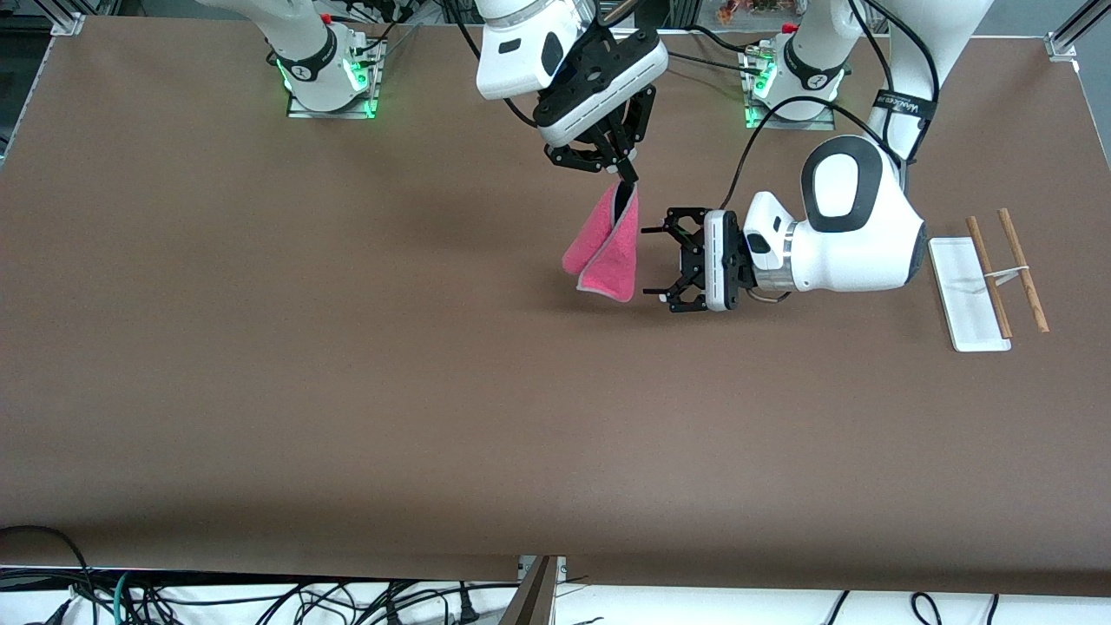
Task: Pass towel and hang on rack
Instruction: 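Grasp the hanging towel with the left gripper below the right gripper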
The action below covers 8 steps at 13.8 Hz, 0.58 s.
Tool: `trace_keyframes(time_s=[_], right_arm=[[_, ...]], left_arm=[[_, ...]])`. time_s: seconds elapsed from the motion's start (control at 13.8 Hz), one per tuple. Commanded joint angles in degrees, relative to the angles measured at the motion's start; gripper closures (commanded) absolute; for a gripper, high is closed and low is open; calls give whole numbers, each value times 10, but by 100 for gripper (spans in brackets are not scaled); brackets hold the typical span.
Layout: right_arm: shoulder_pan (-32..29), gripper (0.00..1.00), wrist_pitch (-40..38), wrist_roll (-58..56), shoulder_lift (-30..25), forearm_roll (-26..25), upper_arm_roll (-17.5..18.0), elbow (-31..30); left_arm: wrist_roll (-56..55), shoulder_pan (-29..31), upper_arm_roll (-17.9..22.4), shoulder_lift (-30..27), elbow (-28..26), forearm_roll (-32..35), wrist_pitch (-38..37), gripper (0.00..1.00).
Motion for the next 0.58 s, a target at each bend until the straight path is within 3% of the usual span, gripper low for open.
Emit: trace_keyframes(time_s=[0.0, 0.36, 0.44, 0.51], right_arm=[[6, 100, 5, 7, 4, -9, -3, 9], [6, 100, 5, 7, 5, -9, -3, 9], [6, 100, 5, 7, 5, -9, -3, 9], [6, 100, 5, 7, 5, -9, -3, 9]], left_arm=[[28, 1, 0, -14, -14, -20, 6, 4], [31, -1, 0, -11, -9, -20, 34, 2], [41, -1, 0, -11, -9, -21, 39, 6], [55, -2, -1, -11, -10, -27, 42, 19]])
